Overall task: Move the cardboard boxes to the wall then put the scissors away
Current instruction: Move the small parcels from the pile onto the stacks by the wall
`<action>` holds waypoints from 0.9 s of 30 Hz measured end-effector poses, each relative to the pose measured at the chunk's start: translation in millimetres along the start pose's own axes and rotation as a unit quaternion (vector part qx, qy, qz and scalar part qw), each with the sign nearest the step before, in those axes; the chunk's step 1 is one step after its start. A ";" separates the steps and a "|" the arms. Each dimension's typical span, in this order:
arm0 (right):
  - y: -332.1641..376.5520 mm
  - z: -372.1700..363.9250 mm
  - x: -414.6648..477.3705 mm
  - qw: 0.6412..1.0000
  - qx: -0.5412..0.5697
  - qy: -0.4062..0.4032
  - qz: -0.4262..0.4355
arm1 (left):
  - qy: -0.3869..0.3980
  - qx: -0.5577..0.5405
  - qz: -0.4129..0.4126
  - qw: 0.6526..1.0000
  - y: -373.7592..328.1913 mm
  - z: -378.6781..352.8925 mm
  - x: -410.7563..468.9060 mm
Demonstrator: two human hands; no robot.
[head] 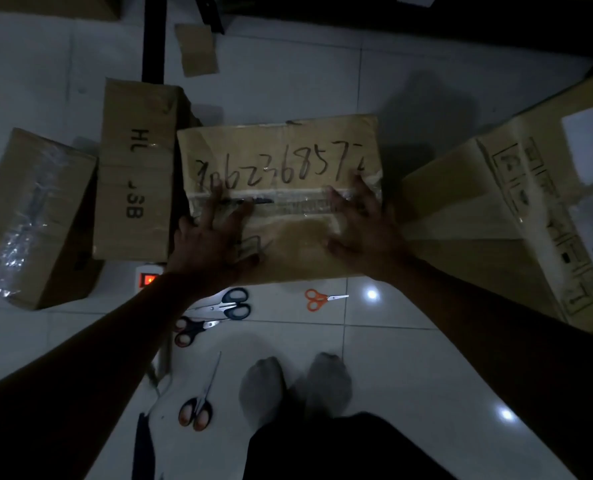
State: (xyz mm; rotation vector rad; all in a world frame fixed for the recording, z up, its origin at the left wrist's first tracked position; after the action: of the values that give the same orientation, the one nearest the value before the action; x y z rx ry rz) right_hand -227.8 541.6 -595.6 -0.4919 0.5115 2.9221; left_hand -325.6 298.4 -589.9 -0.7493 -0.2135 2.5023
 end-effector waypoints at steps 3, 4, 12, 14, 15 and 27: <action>-0.1 10.5 -7.2 0.999 0.042 -0.004 -0.021 | -0.014 -0.026 -0.010 1.000 -12.0 13.8 -8.2; 0.4 13.3 -9.7 0.999 0.044 -0.001 -0.025 | -0.017 -0.032 -0.011 0.999 -14.3 18.0 -11.3; 36.1 96.6 -43.2 0.998 0.042 -0.002 -0.039 | -0.035 -0.090 -0.022 0.995 -35.3 98.8 -61.4; 45.8 125.1 -47.7 0.997 0.058 -0.010 -0.043 | -0.069 -0.097 -0.032 0.992 -45.5 132.3 -71.4; 54.4 148.1 -51.2 0.997 0.069 -0.012 -0.046 | -0.085 -0.090 -0.029 0.992 -52.9 158.7 -79.6; 151.1 377.4 -131.7 0.977 0.149 -0.150 -0.006 | -0.187 -0.021 -0.052 0.981 -118.3 412.9 -189.8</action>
State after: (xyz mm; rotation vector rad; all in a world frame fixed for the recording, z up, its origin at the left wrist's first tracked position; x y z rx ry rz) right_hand -243.2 523.2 -169.0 -0.0143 0.8738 2.7642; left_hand -366.1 299.9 -122.1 -0.2681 -0.4253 2.5236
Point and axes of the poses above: each hand's wrist, its own x-axis towards the middle knuckle, its own z-axis out of the back of the hand, y = z × x, the point moved 5 cm from there along x, towards the middle knuckle, and after that the axes turned 4 degrees about -x, right-handed, at the moved point
